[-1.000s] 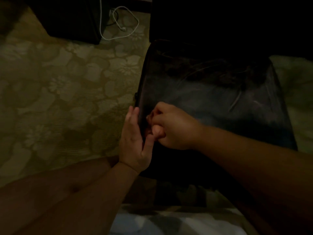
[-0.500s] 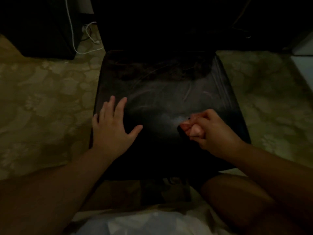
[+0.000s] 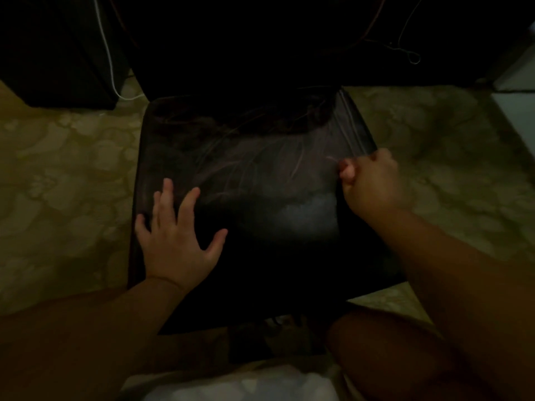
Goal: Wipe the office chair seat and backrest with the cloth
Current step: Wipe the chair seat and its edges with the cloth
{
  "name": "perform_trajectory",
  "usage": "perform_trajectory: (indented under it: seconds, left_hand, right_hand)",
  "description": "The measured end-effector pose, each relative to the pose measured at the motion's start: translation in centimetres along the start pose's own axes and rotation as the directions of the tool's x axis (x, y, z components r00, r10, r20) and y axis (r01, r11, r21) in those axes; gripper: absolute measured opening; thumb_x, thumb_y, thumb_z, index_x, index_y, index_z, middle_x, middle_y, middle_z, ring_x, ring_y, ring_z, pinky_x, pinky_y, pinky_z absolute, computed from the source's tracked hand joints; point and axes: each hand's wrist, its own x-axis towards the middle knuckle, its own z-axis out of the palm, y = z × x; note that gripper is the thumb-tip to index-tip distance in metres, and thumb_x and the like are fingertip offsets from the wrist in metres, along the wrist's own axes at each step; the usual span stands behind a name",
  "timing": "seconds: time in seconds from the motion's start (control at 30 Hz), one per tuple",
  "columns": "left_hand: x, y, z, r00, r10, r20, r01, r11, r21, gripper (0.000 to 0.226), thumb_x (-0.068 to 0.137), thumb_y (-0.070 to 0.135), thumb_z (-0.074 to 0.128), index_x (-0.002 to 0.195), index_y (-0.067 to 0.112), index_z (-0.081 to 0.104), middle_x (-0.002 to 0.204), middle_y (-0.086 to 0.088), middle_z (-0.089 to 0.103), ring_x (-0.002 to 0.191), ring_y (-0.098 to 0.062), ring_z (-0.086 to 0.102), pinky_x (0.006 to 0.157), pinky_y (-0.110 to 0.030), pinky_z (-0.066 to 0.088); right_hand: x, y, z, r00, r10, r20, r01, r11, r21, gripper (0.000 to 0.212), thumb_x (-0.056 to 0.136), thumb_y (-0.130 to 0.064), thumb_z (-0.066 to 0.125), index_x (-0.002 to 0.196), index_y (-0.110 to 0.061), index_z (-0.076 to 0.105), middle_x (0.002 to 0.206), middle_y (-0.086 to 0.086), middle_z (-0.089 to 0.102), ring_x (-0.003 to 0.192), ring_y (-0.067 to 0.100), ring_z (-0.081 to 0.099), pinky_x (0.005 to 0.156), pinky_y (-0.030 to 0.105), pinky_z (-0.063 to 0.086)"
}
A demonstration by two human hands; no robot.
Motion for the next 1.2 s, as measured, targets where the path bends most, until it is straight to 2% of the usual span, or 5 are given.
perform_trajectory:
  seconds: [0.1, 0.3, 0.5, 0.7, 1.2]
  left_hand:
    - [0.2, -0.5, 0.1, 1.000, 0.018, -0.005, -0.018, 1.000, 0.018, 0.098, 0.079, 0.073, 0.056, 0.162, 0.032, 0.024, 0.175, -0.012, 0.006, 0.158, -0.040, 0.021, 0.117, -0.073, 0.023]
    - [0.7, -1.1, 0.3, 0.998, 0.056, 0.007, -0.056, 0.997, 0.050, 0.095, 0.081, 0.072, 0.052, 0.163, 0.032, 0.026, 0.175, -0.011, 0.007, 0.159, -0.039, 0.020, 0.116, -0.074, 0.024]
    - [0.3, -0.8, 0.3, 0.999, 0.038, -0.006, -0.038, 0.999, -0.008, 0.097, 0.080, 0.074, 0.054, 0.162, 0.029, 0.026, 0.175, -0.013, 0.008, 0.157, -0.040, 0.023, 0.116, -0.071, 0.026]
    - [0.2, -0.9, -0.2, 0.999, 0.015, -0.042, -0.022, 0.987, -0.157, 0.101, 0.078, 0.069, 0.065, 0.161, 0.029, 0.025, 0.175, -0.015, 0.005, 0.159, -0.039, 0.019, 0.117, -0.070, 0.027]
    - [0.5, -6.7, 0.1, 0.961, -0.271, 0.055, 0.243, 0.733, -0.635, 0.087, 0.095, 0.056, 0.045, 0.168, 0.032, 0.004, 0.170, 0.009, 0.026, 0.151, -0.011, 0.030, 0.121, -0.035, 0.026]
  right_hand:
    - [-3.0, 0.6, -0.8, 0.956, -0.269, 0.115, 0.258, 0.961, 0.096, 0.018, 0.092, -0.032, 0.074, 0.092, -0.014, 0.071, 0.101, 0.009, 0.054, 0.080, 0.027, 0.057, 0.075, 0.031, 0.048]
    - [0.7, 3.7, -1.3, 0.992, 0.124, -0.001, -0.124, 0.992, -0.026, 0.049, 0.084, -0.048, 0.045, 0.096, -0.006, 0.067, 0.103, 0.027, 0.058, 0.084, 0.044, 0.059, 0.080, 0.048, 0.058]
    - [-2.5, -0.8, -2.1, 0.955, -0.201, 0.219, 0.220, 0.973, -0.066, 0.024, 0.088, -0.037, 0.076, 0.087, -0.014, 0.068, 0.096, 0.004, 0.048, 0.068, 0.032, 0.056, 0.066, 0.029, 0.036]
    - [1.9, -0.2, -1.8, 0.991, 0.122, 0.046, -0.116, 0.987, -0.110, 0.037, 0.091, -0.038, 0.058, 0.094, -0.002, 0.068, 0.102, 0.026, 0.060, 0.085, 0.044, 0.061, 0.080, 0.045, 0.055]
    - [-0.4, -10.2, 0.0, 0.982, -0.100, 0.163, 0.114, 0.990, -0.081, 0.031, 0.087, -0.043, 0.070, 0.093, -0.012, 0.070, 0.106, 0.017, 0.058, 0.088, 0.038, 0.062, 0.074, 0.036, 0.047]
